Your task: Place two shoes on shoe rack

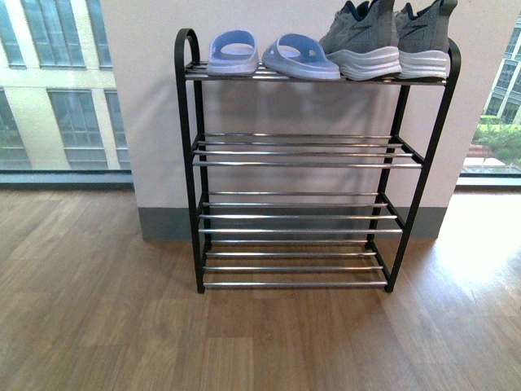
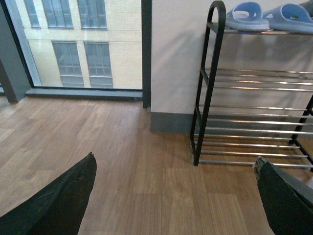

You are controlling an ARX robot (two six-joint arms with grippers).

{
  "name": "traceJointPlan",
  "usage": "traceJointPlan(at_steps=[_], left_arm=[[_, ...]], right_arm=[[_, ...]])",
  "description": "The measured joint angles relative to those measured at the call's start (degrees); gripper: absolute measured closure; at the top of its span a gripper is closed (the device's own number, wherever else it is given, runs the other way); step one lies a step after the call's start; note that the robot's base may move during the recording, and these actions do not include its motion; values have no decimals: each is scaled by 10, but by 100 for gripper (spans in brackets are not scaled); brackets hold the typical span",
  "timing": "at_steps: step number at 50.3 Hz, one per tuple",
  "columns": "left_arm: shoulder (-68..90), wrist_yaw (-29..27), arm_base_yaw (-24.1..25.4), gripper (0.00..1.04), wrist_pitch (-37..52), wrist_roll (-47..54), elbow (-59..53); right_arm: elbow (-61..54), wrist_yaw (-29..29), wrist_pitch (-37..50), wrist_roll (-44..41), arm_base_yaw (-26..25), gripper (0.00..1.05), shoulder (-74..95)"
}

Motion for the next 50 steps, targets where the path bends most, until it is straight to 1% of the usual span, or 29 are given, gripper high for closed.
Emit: traceJointPlan(at_steps=[50], left_arm=[[0, 0, 0, 9, 0, 0, 0]], right_arm=[[0, -1, 0, 0, 0, 9, 0]])
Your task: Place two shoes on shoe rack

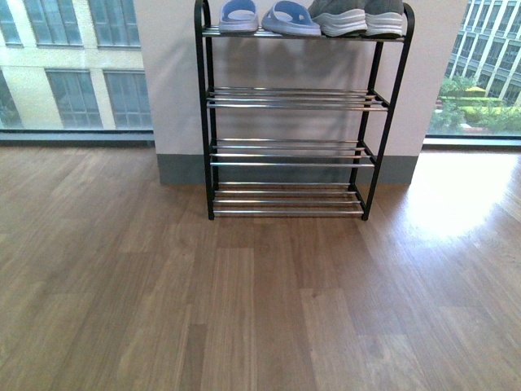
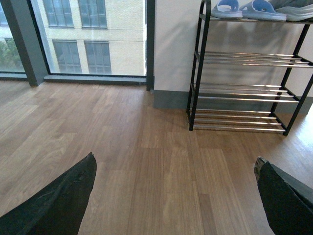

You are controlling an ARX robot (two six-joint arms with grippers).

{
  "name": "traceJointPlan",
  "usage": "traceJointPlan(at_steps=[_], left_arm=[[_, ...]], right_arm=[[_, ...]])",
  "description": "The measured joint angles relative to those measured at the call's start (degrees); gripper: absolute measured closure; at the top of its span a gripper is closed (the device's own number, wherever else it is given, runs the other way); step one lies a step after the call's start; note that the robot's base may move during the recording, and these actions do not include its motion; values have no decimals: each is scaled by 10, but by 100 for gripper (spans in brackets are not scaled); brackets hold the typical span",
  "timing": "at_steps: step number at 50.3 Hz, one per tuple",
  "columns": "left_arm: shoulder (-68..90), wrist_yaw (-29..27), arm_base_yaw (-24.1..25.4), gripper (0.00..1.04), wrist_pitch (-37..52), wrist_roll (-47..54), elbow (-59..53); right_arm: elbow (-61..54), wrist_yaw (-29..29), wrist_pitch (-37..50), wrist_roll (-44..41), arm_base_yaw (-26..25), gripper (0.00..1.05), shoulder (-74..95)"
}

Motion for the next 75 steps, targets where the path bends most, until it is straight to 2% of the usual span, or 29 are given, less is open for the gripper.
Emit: traceJointPlan(at_steps=[75], left_arm=[[0, 0, 0, 9, 0, 0, 0]], right_arm=[[0, 0, 0, 0, 0, 9, 0]])
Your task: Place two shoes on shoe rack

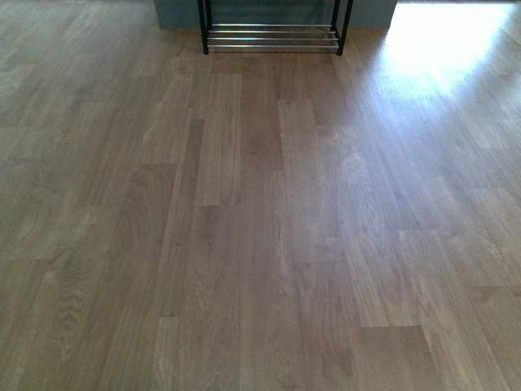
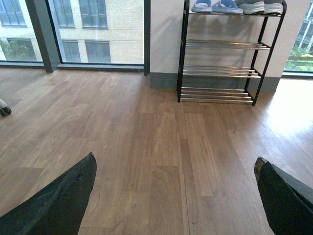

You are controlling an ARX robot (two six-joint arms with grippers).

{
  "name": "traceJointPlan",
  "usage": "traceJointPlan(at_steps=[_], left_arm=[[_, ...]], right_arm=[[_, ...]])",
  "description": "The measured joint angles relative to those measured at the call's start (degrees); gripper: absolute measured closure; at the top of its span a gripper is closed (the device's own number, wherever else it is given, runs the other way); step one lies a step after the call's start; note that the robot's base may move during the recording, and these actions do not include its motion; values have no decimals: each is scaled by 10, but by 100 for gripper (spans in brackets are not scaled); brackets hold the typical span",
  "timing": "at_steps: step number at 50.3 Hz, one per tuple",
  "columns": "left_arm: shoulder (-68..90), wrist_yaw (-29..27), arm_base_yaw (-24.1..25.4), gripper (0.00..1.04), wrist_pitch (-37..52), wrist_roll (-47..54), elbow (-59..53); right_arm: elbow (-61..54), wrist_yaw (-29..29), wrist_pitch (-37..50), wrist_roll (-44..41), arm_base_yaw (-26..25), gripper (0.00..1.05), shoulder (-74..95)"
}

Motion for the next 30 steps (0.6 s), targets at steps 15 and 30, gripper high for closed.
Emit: traceJointPlan(at_steps=[15, 30], left_arm=[[0, 0, 0, 9, 0, 0, 0], [0, 0, 0, 9, 0, 0, 0]], right_arm=[[0, 0, 0, 0, 0, 9, 0], [0, 0, 0, 0, 0, 9, 0]])
